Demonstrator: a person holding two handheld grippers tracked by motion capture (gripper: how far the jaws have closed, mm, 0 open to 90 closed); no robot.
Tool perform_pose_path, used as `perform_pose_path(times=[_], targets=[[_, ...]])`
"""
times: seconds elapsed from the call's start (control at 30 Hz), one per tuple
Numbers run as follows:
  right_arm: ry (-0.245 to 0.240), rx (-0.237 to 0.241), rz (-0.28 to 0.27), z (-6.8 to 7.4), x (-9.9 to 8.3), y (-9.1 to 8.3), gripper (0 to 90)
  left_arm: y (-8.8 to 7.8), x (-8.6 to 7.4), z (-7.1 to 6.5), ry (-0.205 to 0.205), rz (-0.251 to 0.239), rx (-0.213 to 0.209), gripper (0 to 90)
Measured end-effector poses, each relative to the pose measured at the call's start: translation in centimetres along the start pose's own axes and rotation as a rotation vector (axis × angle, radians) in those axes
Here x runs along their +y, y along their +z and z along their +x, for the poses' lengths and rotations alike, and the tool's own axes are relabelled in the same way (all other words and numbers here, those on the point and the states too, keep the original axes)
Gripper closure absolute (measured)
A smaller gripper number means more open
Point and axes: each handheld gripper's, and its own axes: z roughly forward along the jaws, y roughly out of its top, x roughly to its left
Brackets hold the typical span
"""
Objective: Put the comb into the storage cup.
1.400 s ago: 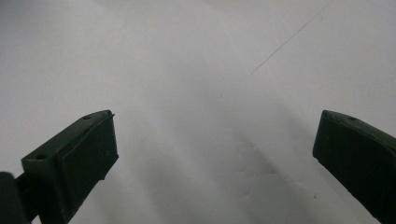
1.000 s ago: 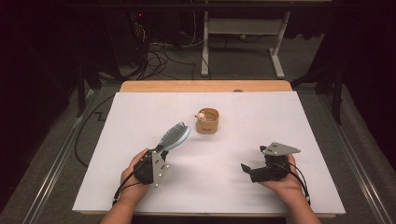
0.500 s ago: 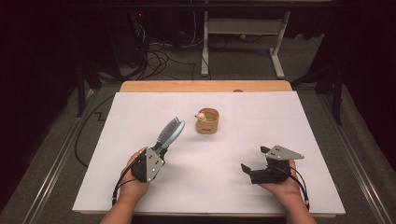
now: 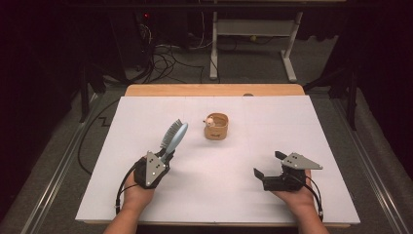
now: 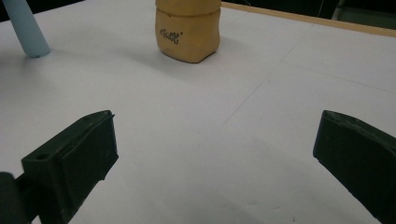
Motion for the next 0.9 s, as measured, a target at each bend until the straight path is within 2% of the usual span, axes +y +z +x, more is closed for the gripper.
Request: perform_pose_path(times=[0.17,0.37,0.53,0.67,0.9], targets=[[0.005,-0.004,-0.01,-0.08,-0.04,-0.14,0.5,-0.15,0.11,0.14,-0.034,-0.013,-0.028,77.3],[-0.001,0.015,-0.02,0.04,-0.02,-0.02,0.5,-0.19,0.24,0.12,-0.067,-0.029,-0.052,77.3],[-0.01,0.026,-0.024,0.18,-0.06,0.07,1.1,-0.29,0.46,0.01,-0.119,-0.055,-0.091,77.3],[-0.016,0.035,-0.017,0.37,-0.08,0.21,1.1,-0.25,0.6,-0.33,-0.13,-0.063,-0.108,77.3],[-0.019,0.025,-0.029,0.51,0.05,0.18,1.0,-0.13,0.73,-0.65,-0.136,-0.069,-0.12,77.3]])
